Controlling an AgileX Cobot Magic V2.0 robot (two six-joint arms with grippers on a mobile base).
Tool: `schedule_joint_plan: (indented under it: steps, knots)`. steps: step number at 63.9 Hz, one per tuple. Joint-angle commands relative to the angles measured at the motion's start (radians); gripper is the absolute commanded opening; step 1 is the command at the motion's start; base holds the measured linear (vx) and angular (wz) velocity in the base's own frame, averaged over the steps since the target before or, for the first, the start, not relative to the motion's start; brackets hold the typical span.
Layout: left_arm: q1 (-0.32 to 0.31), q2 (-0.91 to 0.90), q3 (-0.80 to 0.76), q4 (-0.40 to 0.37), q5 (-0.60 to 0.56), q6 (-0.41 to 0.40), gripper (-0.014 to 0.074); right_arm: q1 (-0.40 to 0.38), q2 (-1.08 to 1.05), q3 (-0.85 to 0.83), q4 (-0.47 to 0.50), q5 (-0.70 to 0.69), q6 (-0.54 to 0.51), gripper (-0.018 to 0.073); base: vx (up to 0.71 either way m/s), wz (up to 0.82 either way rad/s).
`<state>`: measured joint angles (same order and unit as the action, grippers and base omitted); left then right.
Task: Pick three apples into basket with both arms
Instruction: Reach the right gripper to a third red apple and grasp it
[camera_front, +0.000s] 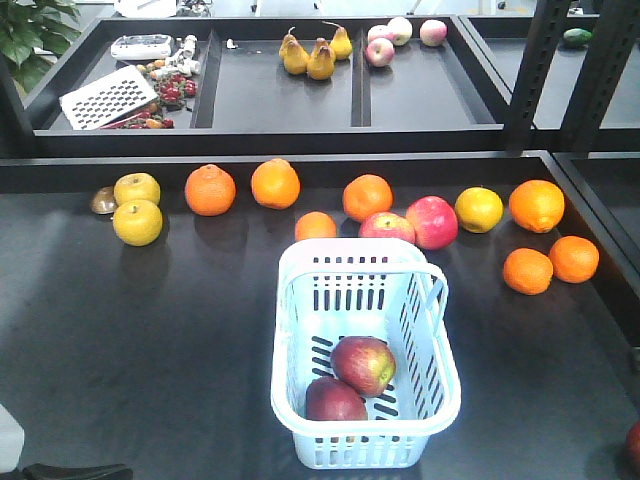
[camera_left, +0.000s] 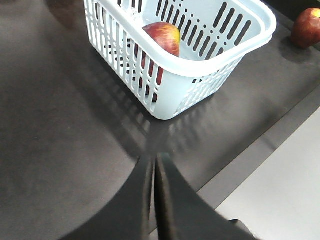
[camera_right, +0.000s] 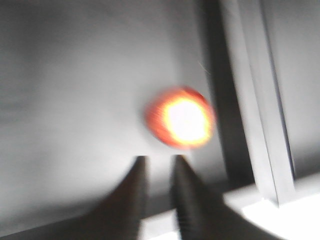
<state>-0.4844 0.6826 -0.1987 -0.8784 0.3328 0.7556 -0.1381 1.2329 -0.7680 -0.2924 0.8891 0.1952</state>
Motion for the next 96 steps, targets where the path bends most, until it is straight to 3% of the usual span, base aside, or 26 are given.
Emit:
schedule_joint_plan:
  steps: [1, 5, 12, 22, 37, 57, 96]
  knots:
    - [-0.002, -0.002, -0.025, -0.029, -0.038, -0.004, -0.0006, -0.134, 0.027, -0.026, 0.112, -0.042, -0.133, 0.0379, 0.00, 0.00]
    - [-0.002, -0.002, -0.025, -0.034, -0.038, -0.004, -0.0006, -0.205, 0.073, -0.026, 0.186, -0.072, -0.180, 0.0489, 0.00, 0.00]
    - [-0.002, -0.002, -0.025, -0.035, -0.038, -0.004, -0.0006, -0.271, 0.147, -0.026, 0.195, -0.122, -0.210, 0.0639, 0.00, 0.00]
    - [-0.002, -0.002, -0.025, -0.036, -0.038, -0.004, -0.0006, -0.281, 0.240, -0.026, 0.185, -0.169, -0.214, 0.0729, 0.00, 0.00]
    - [-0.002, -0.002, -0.025, -0.036, -0.038, -0.004, -0.0006, -0.281, 0.358, -0.026, 0.176, -0.264, -0.214, 0.0701, 0.00, 0.00]
    - [-0.002, -0.002, -0.025, -0.036, -0.038, -0.004, -0.0006, -0.281, 0.444, -0.026, 0.119, -0.309, -0.210, 0.0666, 0.00, 0.00]
    - [-0.002, -0.002, -0.025, -0.036, -0.039, -0.004, -0.0006, -0.281, 0.550, -0.026, 0.101, -0.411, -0.218, 0.0633, 0.00, 0.00]
